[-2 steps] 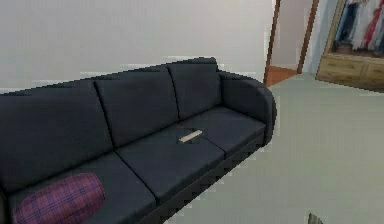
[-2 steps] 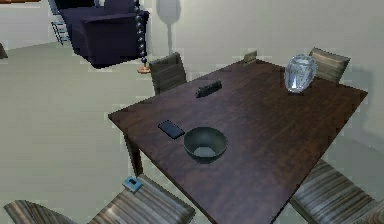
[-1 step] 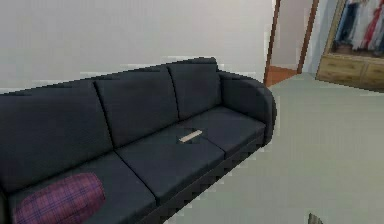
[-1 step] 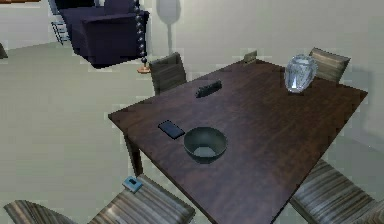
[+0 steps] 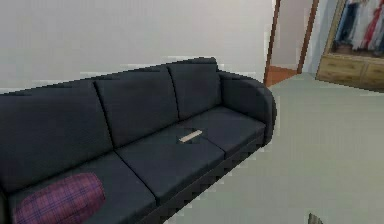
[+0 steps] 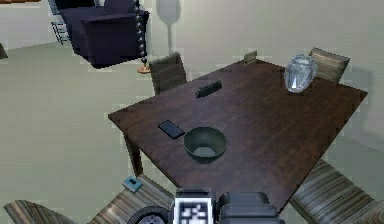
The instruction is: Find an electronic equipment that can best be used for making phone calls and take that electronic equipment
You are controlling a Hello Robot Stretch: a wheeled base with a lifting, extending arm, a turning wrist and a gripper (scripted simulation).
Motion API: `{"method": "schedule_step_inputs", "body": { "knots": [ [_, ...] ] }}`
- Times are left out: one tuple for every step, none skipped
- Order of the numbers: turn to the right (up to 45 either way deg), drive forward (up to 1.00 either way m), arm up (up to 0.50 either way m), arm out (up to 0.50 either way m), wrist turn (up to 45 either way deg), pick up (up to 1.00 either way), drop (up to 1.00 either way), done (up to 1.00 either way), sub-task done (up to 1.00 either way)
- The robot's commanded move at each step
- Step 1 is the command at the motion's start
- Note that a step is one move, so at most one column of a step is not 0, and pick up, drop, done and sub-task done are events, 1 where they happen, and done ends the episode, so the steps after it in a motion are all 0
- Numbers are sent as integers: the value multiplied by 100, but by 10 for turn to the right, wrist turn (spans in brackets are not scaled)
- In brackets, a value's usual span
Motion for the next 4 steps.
{"method": "schedule_step_inputs", "body": {
  "knots": [
    [0, 0, 0, 48, 0, 0, 0, 0, 0],
    [0, 0, 0, 0, 450, 0, 0, 0, 0],
    [0, 0, 0, 0, 450, 0, 0, 0, 0],
    [0, 0, 0, 0, 450, 0, 0, 0, 0]
  ]
}}
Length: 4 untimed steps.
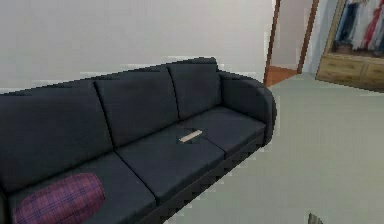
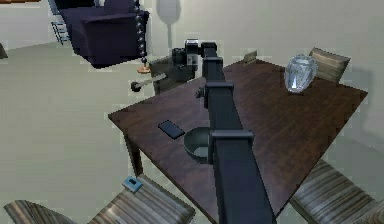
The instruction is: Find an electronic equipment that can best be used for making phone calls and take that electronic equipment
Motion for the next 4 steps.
{"method": "schedule_step_inputs", "body": {
  "knots": [
    [0, 0, 0, 0, 270, 0, 0, 0, 0],
    [0, 0, -30, 0, 0, 0, 0, 0, 0],
    [0, 0, 0, 0, 0, 100, 0, 0, 0],
    [0, 0, 10, 0, 0, 0, 0, 0, 0]
  ]
}}
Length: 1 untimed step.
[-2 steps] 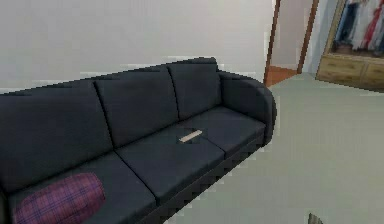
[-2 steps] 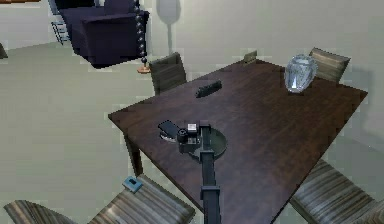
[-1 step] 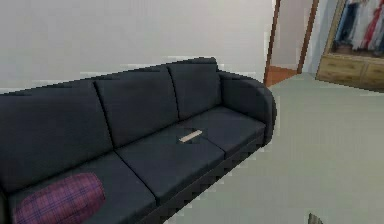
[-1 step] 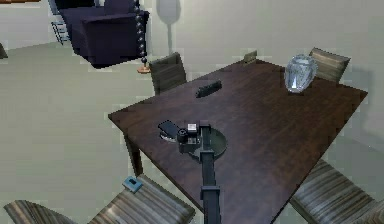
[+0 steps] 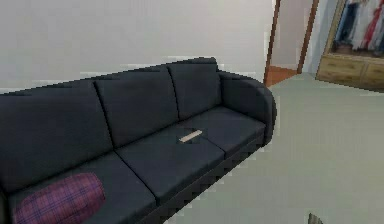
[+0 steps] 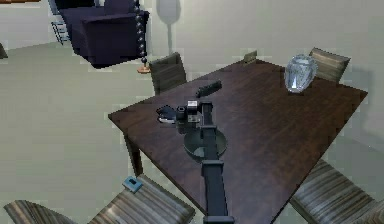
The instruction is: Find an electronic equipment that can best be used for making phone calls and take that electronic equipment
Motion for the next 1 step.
{"method": "schedule_step_inputs", "body": {
  "knots": [
    [0, 0, 0, 0, 0, 0, 0, 100, 0]
  ]
}}
